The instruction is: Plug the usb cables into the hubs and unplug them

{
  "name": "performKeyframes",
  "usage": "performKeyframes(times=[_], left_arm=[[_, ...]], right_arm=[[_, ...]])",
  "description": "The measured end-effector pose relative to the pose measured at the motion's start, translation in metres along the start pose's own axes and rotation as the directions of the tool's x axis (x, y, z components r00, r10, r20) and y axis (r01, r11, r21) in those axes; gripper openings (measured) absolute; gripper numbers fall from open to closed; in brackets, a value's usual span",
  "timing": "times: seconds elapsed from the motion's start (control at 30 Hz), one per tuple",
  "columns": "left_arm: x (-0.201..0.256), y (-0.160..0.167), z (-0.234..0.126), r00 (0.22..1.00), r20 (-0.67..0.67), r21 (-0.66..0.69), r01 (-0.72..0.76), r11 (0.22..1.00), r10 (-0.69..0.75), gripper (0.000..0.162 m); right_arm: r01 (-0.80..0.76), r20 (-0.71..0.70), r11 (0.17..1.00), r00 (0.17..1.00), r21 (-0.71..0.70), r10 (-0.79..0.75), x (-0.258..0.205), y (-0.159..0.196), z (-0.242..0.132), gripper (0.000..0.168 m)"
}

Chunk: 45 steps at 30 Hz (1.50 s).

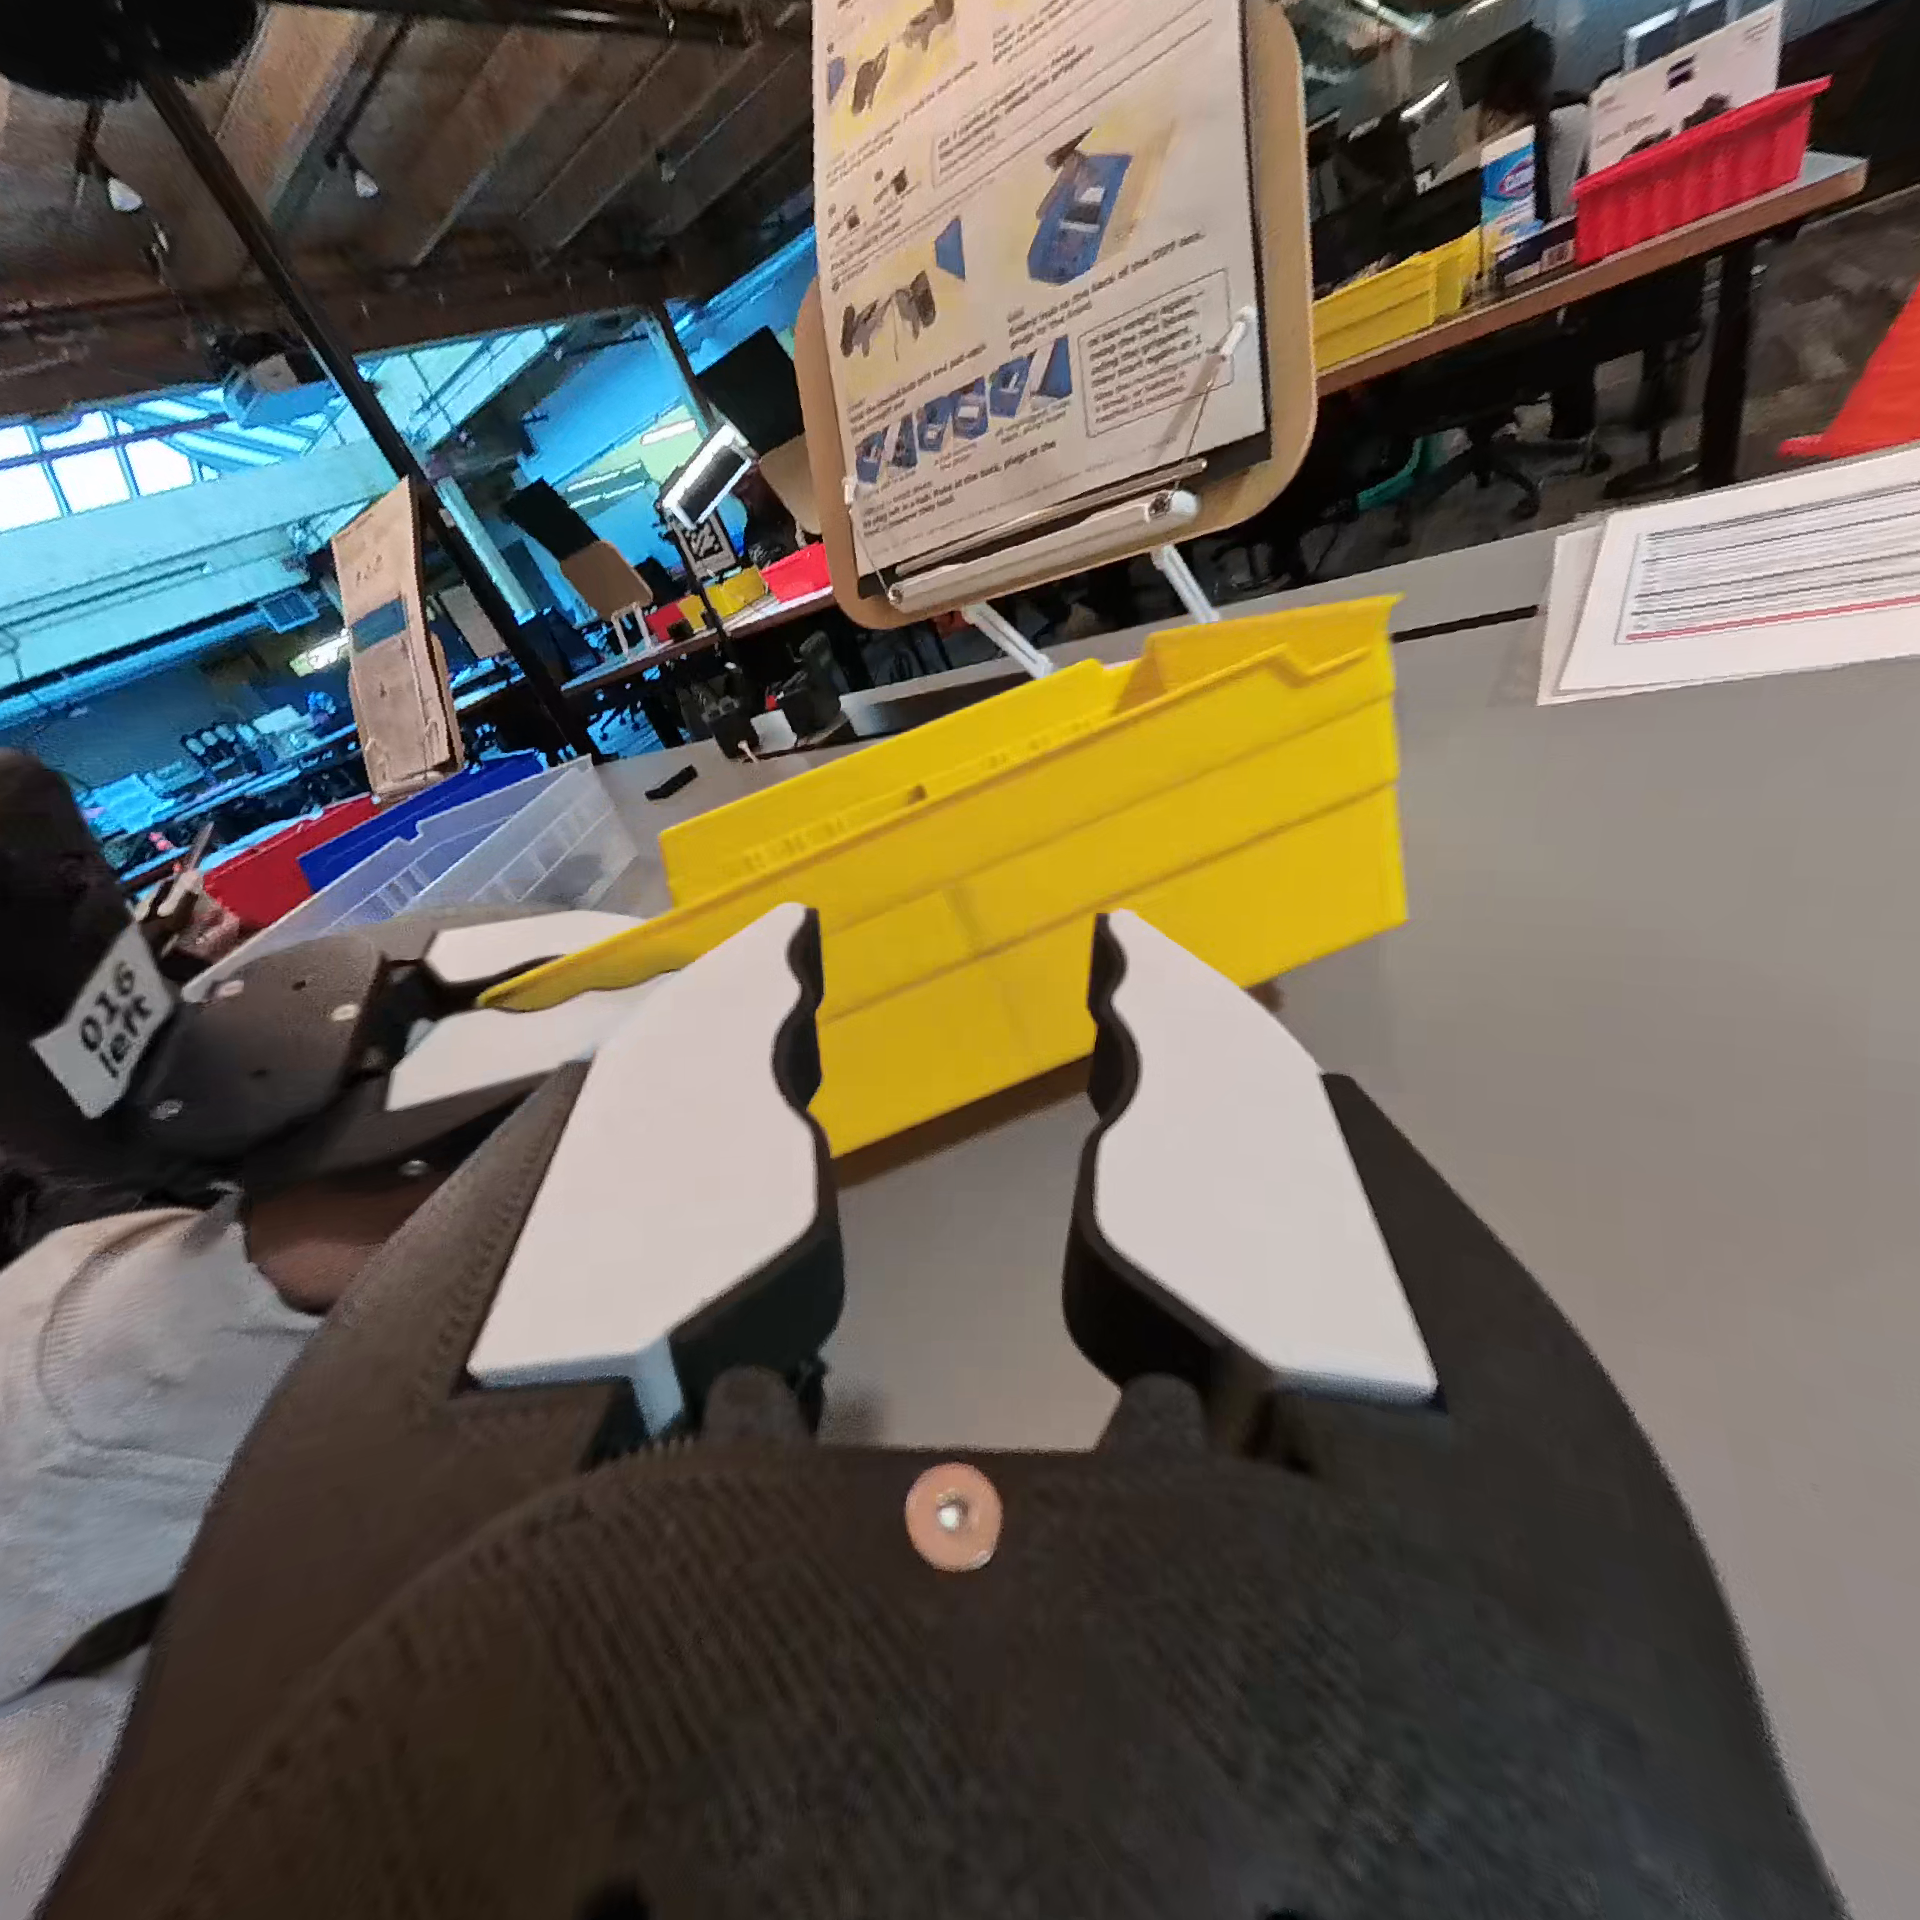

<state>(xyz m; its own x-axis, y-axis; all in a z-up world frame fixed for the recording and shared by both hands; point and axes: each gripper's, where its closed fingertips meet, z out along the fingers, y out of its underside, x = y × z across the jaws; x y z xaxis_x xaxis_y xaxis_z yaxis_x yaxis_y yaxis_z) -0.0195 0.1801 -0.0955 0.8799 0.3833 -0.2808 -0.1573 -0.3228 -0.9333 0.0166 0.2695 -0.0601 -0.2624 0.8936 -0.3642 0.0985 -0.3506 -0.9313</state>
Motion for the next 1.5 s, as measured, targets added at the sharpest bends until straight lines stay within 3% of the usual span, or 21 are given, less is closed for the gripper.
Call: performKeyframes(times=[0.33, 0.47, 0.57, 0.67, 0.8, 0.93, 1.0, 1.07, 1.17, 1.23, 1.33, 1.4, 1.43, 1.47, 1.5], left_arm=[[0.035, 0.0, 0.059, 1.0, -0.027, -0.011, 0.002, 1.0, -0.002, 0.006], [0.046, 0.001, 0.07, 0.996, -0.069, -0.007, 0.063, 0.998, -0.063, 0.007], [0.05, 0.002, 0.071, 0.965, -0.165, -0.02, 0.203, 0.979, -0.204, 0.014], [0.051, -0.007, 0.059, 0.9, -0.305, -0.01, 0.323, 0.946, -0.311, 0.027], [0.054, -0.009, 0.018, 0.814, -0.469, -0.042, 0.367, 0.929, -0.343, 0.051], [0.039, 0.011, -0.024, 0.819, -0.458, -0.037, 0.371, 0.928, -0.346, 0.051], [0.03, 0.022, -0.039, 0.838, -0.422, -0.015, 0.376, 0.926, -0.347, 0.047], [0.024, 0.035, -0.05, 0.852, -0.39, -0.006, 0.377, 0.926, -0.349, 0.043], [0.024, 0.04, -0.061, 0.836, -0.401, 0.004, 0.41, 0.912, -0.374, 0.041], [0.027, 0.035, -0.066, 0.825, -0.432, 0.01, 0.408, 0.913, -0.364, 0.041], [0.027, 0.03, -0.073, 0.819, -0.453, 0.024, 0.408, 0.913, -0.354, 0.04], [0.026, 0.031, -0.076, 0.809, -0.452, 0.026, 0.433, 0.901, -0.376, 0.039], [0.025, 0.032, -0.077, 0.799, -0.455, 0.02, 0.451, 0.892, -0.394, 0.038], [0.024, 0.031, -0.077, 0.787, -0.458, 0.012, 0.471, 0.882, -0.414, 0.038], [0.023, 0.03, -0.077, 0.774, -0.461, 0.006, 0.492, 0.871, -0.434, 0.038]], right_arm=[[0.065, 0.007, 0.992, 0.998, -0.103, -0.065, -0.009, 0.027, -0.013, 0.054], [0.056, -0.029, 0.993, 0.998, -0.103, -0.059, -0.001, 0.027, -0.017, 0.054], [0.034, -0.044, 0.994, 0.998, -0.102, -0.039, 0.003, 0.028, -0.016, 0.054], [0.01, -0.069, 0.996, 0.997, -0.086, -0.016, 0.007, 0.027, -0.015, 0.056], [0.016, -0.07, 0.998, 0.997, -0.065, -0.021, 0.002, 0.032, -0.008, 0.068], [0.142, -0.046, 0.976, 0.987, -0.162, -0.151, -0.012, 0.051, 0.005, 0.078], [0.179, -0.06, 0.971, 0.98, -0.158, -0.19, -0.017, 0.053, 0.012, 0.091], [0.15, -0.106, 0.981, 0.981, -0.126, -0.164, -0.018, 0.052, 0.021, 0.11], [0.05, -0.14, 0.996, 0.988, -0.077, -0.06, -0.021, 0.053, 0.04, 0.124], [0.1, -0.146, 0.982, 0.981, -0.161, -0.124, -0.024, 0.068, 0.056, 0.132], [0.23, -0.18, 0.929, 0.94, -0.29, -0.289, -0.013, 0.085, 0.068, 0.126], [0.224, -0.201, 0.928, 0.936, -0.298, -0.291, -0.001, 0.082, 0.068, 0.114], [0.199, -0.195, 0.936, 0.945, -0.291, -0.262, 0.006, 0.08, 0.068, 0.121], [0.171, -0.196, 0.944, 0.953, -0.282, -0.231, 0.013, 0.076, 0.067, 0.115], [0.157, -0.218, 0.948, 0.951, -0.278, -0.221, 0.023, 0.071, 0.065, 0.098]])
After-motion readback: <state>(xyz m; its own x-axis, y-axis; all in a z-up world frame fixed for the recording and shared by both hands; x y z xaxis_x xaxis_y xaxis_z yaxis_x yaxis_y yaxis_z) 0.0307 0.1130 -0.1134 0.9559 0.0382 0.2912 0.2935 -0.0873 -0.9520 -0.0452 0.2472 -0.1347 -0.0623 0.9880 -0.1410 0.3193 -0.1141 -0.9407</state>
